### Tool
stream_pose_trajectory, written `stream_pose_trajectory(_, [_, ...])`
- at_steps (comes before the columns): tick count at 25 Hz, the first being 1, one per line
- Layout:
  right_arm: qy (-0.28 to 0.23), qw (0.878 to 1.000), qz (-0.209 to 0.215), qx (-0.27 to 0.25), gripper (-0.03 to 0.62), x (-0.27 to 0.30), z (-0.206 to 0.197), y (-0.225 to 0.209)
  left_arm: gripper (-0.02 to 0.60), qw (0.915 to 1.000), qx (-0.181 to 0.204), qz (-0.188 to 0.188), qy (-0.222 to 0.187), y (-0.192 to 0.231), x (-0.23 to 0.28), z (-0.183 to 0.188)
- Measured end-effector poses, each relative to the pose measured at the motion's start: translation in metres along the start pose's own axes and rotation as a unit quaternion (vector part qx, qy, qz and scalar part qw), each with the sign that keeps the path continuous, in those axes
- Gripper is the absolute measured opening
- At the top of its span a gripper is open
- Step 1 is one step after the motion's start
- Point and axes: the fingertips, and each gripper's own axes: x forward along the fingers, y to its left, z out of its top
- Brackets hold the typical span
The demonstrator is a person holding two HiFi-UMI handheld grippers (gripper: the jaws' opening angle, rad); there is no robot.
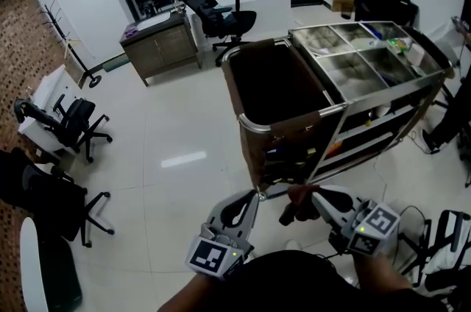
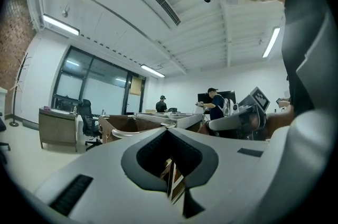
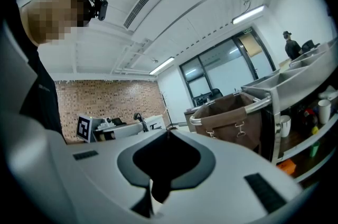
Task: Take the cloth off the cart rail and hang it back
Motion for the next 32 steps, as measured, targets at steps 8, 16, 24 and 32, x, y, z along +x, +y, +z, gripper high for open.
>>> stream_pose_trajectory(8, [-0.007, 1.000, -0.023, 0.005, 0.028, -0.008, 0.005, -0.012, -0.002, 1.0000, 0.003, 0.004, 0.004, 0.005, 0.002, 0.000])
stream_pose_trajectory(16, [0.003, 0.999, -0.034, -0.031, 0.028, -0.001, 0.039, -0.029, -0.002, 0.9998, 0.012, 0.013, 0.009, 0.006, 0.004, -0.003])
stream_pose_trajectory(24, [0.014, 0.995, -0.059, -0.083, 0.028, 0.046, 0.094, -0.066, -0.002, 0.9991, 0.007, 0.043, 0.002, 0.020, -0.011, -0.001])
stream_pose_trajectory(32, [0.049, 0.988, -0.116, -0.094, 0.028, 0.128, 0.111, -0.141, -0.002, 0.9975, 0.004, 0.071, 0.004, 0.035, -0.030, -0.004])
